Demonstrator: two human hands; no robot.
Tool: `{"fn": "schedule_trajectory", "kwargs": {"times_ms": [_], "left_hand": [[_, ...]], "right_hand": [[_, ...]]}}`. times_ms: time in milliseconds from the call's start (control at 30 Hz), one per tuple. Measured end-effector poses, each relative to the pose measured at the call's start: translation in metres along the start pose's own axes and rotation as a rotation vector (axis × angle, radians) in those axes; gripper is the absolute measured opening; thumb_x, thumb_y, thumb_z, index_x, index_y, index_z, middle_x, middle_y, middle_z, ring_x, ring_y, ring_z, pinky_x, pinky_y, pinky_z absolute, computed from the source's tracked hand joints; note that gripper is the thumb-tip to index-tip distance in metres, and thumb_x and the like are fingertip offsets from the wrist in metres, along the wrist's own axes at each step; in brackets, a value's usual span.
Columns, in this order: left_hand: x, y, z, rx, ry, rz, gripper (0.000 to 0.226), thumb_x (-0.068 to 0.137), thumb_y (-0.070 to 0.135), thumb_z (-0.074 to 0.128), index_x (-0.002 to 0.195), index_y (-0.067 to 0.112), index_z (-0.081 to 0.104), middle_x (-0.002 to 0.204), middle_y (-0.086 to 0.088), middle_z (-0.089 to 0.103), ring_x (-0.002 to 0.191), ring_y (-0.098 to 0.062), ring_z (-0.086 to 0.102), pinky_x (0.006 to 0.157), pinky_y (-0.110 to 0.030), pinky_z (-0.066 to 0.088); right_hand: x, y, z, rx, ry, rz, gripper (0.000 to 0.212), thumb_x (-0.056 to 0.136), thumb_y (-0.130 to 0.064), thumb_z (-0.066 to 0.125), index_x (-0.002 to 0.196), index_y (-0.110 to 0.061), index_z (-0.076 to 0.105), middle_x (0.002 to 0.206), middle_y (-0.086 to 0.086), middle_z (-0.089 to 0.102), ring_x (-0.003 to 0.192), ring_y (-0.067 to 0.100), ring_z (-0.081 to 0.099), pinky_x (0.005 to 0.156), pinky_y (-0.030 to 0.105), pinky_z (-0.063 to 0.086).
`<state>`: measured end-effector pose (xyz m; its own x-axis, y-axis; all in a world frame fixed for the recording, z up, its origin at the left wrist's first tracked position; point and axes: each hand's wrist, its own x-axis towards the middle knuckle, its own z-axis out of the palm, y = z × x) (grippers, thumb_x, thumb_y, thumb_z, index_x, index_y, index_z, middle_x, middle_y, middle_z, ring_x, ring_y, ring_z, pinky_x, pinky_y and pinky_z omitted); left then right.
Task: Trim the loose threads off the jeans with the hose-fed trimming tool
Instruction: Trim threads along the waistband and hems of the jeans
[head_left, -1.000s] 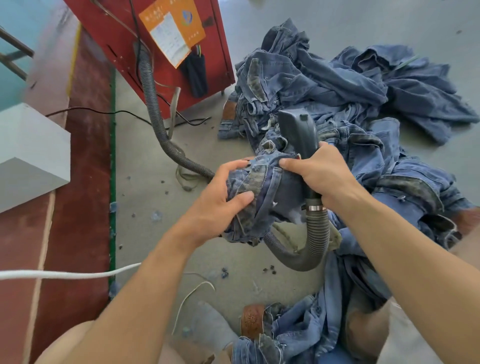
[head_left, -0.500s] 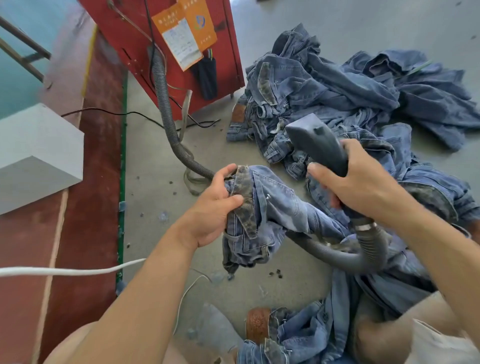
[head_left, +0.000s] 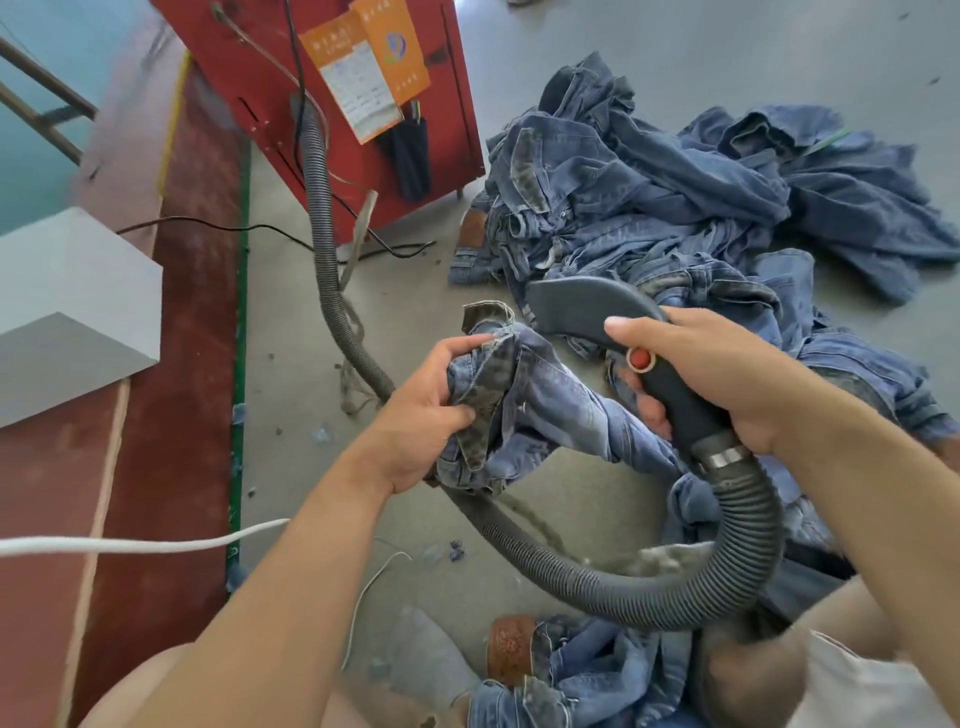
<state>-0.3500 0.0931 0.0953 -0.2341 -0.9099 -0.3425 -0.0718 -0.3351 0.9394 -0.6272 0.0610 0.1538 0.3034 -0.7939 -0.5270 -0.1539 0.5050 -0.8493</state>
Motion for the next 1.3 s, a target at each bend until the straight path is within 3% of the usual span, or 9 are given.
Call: {"fn": "schedule_trajectory", "kwargs": {"times_ms": [133,300,533,667,833,967,1067,1167,1300], "left_hand": [[0.0,0.004,0.002,0.022,-0.001,0.0,0.074,0.087,-0.024,0.044,0.137,0.03,0.053,0.124,-0.008,0.072,0.122,-0.027,0.066,0.101,-0.047,0.056],[-0.003,0.011,0.005,-0.032,0.02,-0.011,0.07,0.092,-0.023,0.046,0.146,0.021,0.044,0.126,-0.017,0.069,0.122,-0.034,0.065,0.107,-0.058,0.05],[0.008,0.036,0.036,-1.018,-0.005,-0.104,0.085,0.093,0.051,0.042,0.164,0.022,0.006,0.15,-0.029,0.046,0.123,-0.047,0.06,0.1,-0.054,0.049],[0.007,0.047,0.059,-1.01,-0.264,-0.135,0.045,0.092,0.052,0.039,0.11,0.015,0.059,0.102,-0.018,0.064,0.069,-0.027,0.061,0.063,-0.03,0.048],[0.01,0.036,0.041,-0.744,-0.27,-0.165,0.026,0.094,0.032,0.035,0.116,0.027,0.048,0.118,-0.018,0.069,0.105,-0.038,0.063,0.095,-0.058,0.051],[0.021,0.007,0.016,0.445,0.255,-0.127,0.053,0.093,0.014,0.055,0.139,0.04,0.051,0.126,0.0,0.071,0.121,-0.03,0.065,0.105,-0.046,0.051],[0.027,-0.019,-0.004,0.984,0.511,-0.219,0.048,0.09,0.039,0.068,0.137,0.042,0.061,0.125,-0.007,0.067,0.121,-0.038,0.054,0.102,-0.039,0.046],[0.033,-0.023,-0.01,0.977,0.673,-0.016,0.024,0.093,0.044,0.068,0.111,0.031,0.078,0.114,-0.008,0.056,0.115,-0.036,0.047,0.098,-0.04,0.041],[0.034,0.007,-0.025,0.229,0.401,0.114,0.034,0.082,0.028,0.057,0.088,-0.005,0.062,0.089,-0.01,0.059,0.083,-0.024,0.054,0.076,-0.039,0.043]], "right_hand": [[0.0,0.005,0.004,-0.014,-0.122,0.085,0.037,0.091,-0.042,0.076,0.079,-0.015,0.054,0.072,0.011,0.059,0.048,0.023,0.053,0.046,0.031,0.05],[0.013,0.002,0.002,0.06,0.165,0.063,0.039,0.093,-0.04,0.075,0.081,-0.005,0.063,0.066,0.015,0.065,0.045,0.022,0.054,0.044,0.03,0.049],[0.008,0.015,0.041,-0.253,0.249,-0.311,0.049,0.072,-0.039,0.092,0.094,-0.008,0.061,0.073,0.002,0.073,0.056,0.014,0.063,0.053,0.033,0.052],[0.016,0.016,0.057,-0.538,0.369,-0.283,0.064,0.058,-0.056,0.095,0.096,-0.024,0.054,0.085,-0.005,0.07,0.076,0.014,0.067,0.066,0.039,0.055],[0.026,0.018,0.04,-0.35,0.392,-0.285,0.022,0.078,-0.015,0.074,0.089,-0.012,0.056,0.055,0.002,0.065,0.043,0.016,0.059,0.043,0.031,0.049],[0.026,0.014,0.019,-0.014,0.327,-0.162,0.018,0.083,-0.001,0.066,0.072,-0.009,0.054,0.047,0.01,0.051,0.039,0.022,0.046,0.044,0.031,0.046],[0.022,0.008,0.007,0.271,0.241,-0.05,0.017,0.086,-0.003,0.059,0.072,-0.011,0.055,0.046,0.006,0.043,0.036,0.017,0.039,0.042,0.026,0.045],[0.019,0.006,-0.006,0.43,0.169,0.005,0.019,0.088,-0.007,0.053,0.071,-0.016,0.055,0.049,0.001,0.04,0.038,0.012,0.037,0.043,0.021,0.043],[0.024,0.004,-0.025,0.419,0.252,0.062,0.032,0.089,-0.01,0.057,0.057,-0.017,0.056,0.049,0.001,0.041,0.04,0.014,0.038,0.043,0.02,0.044]]}}
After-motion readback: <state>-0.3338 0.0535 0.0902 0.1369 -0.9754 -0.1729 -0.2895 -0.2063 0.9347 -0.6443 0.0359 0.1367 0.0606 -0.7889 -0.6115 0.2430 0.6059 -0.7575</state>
